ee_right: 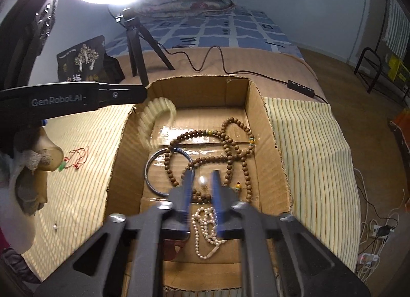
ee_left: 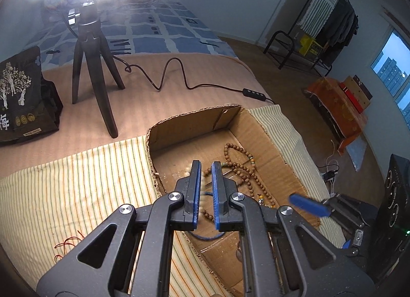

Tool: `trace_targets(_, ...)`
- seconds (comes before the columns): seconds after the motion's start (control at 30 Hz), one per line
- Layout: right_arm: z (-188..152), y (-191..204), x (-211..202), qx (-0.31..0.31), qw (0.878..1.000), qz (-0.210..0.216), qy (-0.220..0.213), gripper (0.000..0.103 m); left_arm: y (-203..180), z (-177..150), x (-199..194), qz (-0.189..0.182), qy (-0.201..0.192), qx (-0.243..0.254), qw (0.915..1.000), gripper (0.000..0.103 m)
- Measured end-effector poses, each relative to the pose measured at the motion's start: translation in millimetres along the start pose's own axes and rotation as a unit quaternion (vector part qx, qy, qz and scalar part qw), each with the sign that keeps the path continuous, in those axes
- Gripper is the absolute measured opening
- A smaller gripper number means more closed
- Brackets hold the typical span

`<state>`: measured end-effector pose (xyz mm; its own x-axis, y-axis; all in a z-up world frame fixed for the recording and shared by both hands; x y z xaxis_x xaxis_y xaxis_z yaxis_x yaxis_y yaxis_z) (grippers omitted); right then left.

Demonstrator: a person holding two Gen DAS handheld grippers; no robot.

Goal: Organize jewelry
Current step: 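Open left tool dropping bracelet into box while right tool releases earring, then move left tool to green jade pendant while right tool approaches second earring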

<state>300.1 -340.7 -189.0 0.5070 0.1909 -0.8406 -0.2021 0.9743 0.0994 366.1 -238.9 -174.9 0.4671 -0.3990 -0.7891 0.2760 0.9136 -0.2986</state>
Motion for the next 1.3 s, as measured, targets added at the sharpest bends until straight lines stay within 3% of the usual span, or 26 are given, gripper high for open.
trace_targets(0.03, 0.4, -0.6, -1.7, 0.001, 1.000, 0.000, -0.005, 0.053, 0.0, -0.2, -0.7, 0.001, -0.001, 0.002, 1.0000, 0.006)
trace_targets(0.07, 0.8, -0.8, -2.6, 0.002, 1.000, 0.001, -0.008, 0.054, 0.6, -0.3, -1.1, 0.003, -0.001, 0.002, 1.0000, 0.006)
trace_targets(0.4, 2.8, 2.3, -13.6, 0.002, 1.000, -0.003, -0.017, 0.054, 4.0, -3.4, -18.8, 0.012, -0.010, 0.011, 0.9998, 0.007)
trace_targets(0.53, 2.9, 8.2, -22.6, -0.004, 1.000, -0.005, -0.025, 0.054, 5.7, -5.2, -31.9, 0.017, -0.016, 0.016, 0.9996, 0.018)
trace_targets(1.0, 1.9, 51.5, -52.3, -0.032, 0.998, 0.007, -0.047, 0.055, 44.1, -19.7, -93.2, 0.058, -0.032, 0.047, 0.9967, 0.019)
trace_targets(1.17, -1.6, 69.8, -63.1, -0.031, 0.998, 0.009, -0.059, 0.071, 71.4, -35.8, -113.2, 0.070, -0.028, 0.053, 0.9958, 0.019)
trace_targets(1.3, -6.6, 88.2, -63.5, -0.039, 0.998, 0.013, -0.056, 0.071, 97.1, -49.9, -124.0, 0.077, -0.025, 0.048, 0.9955, 0.038)
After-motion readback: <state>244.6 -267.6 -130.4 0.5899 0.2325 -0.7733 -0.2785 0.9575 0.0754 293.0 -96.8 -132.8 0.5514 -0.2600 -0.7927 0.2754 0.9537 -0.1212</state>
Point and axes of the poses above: each gripper's, at about its wrist camera, not at the fingertips, and x roughly the way its jaws point, y to its left, z to its top, the point moved 9 cm from there along x, roughly the way its jaws point
